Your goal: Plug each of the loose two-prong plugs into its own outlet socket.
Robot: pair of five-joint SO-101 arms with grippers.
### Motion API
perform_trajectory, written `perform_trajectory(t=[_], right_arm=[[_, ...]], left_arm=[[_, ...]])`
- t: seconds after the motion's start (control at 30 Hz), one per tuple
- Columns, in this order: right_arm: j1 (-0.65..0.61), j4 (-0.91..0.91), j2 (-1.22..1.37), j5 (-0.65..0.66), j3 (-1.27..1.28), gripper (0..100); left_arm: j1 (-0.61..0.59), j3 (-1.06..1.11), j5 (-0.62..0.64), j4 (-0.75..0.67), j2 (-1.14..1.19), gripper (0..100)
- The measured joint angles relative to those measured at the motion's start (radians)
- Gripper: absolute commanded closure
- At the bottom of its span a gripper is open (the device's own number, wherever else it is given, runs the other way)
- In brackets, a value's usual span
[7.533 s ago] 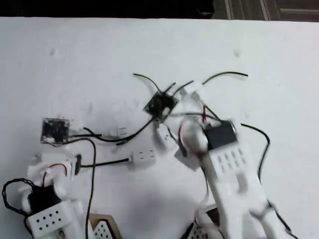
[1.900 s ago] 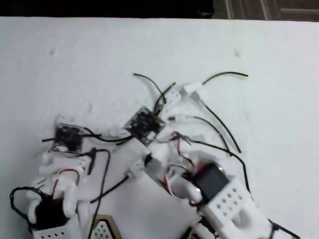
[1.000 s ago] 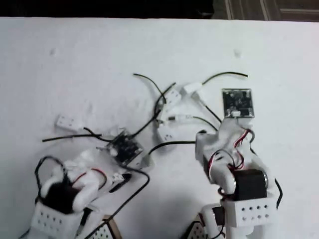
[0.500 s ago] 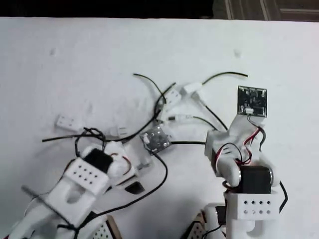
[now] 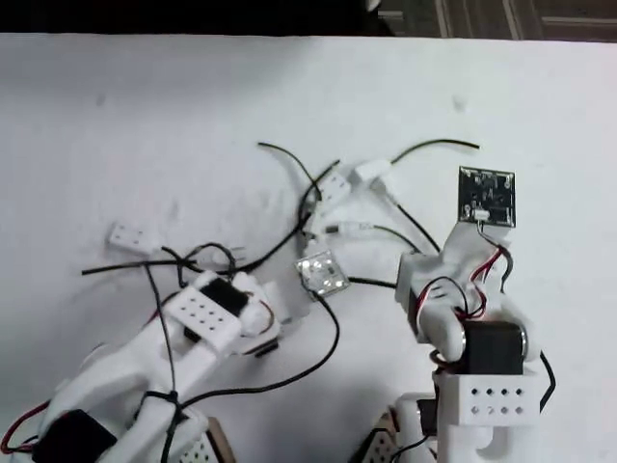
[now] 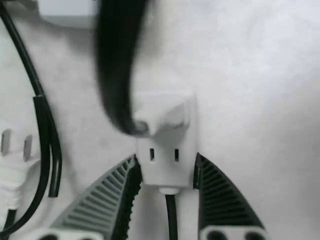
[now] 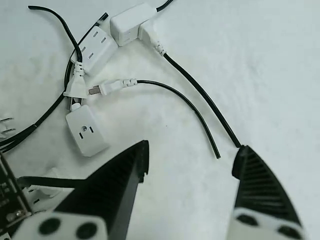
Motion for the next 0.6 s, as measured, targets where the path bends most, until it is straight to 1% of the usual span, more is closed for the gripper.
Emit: perform_trajectory(t=[0.1, 0.23, 0.33, 0.4, 0.6], right_arm=[[0.0, 0.0, 0.0, 0.0, 0.0, 73.0], [0.0, 0.0, 0.0, 0.0, 0.0, 73.0], [0.0, 0.0, 0.0, 0.0, 0.0, 73.0], [0.0, 0.0, 0.0, 0.0, 0.0, 73.0], [0.0, 0.0, 0.0, 0.0, 0.002, 73.0]], left_arm=[[0.0, -0.017, 0.0, 0.002, 0.003, 98], [-0.023, -0.123, 0.0, 0.086, 0.005, 98], [-0.08, -0.252, 0.0, 0.164, 0.006, 98], [-0.13, -0.338, -0.002, 0.192, 0.006, 98], [-0.267, -0.534, -0.002, 0.19, 0.015, 98]])
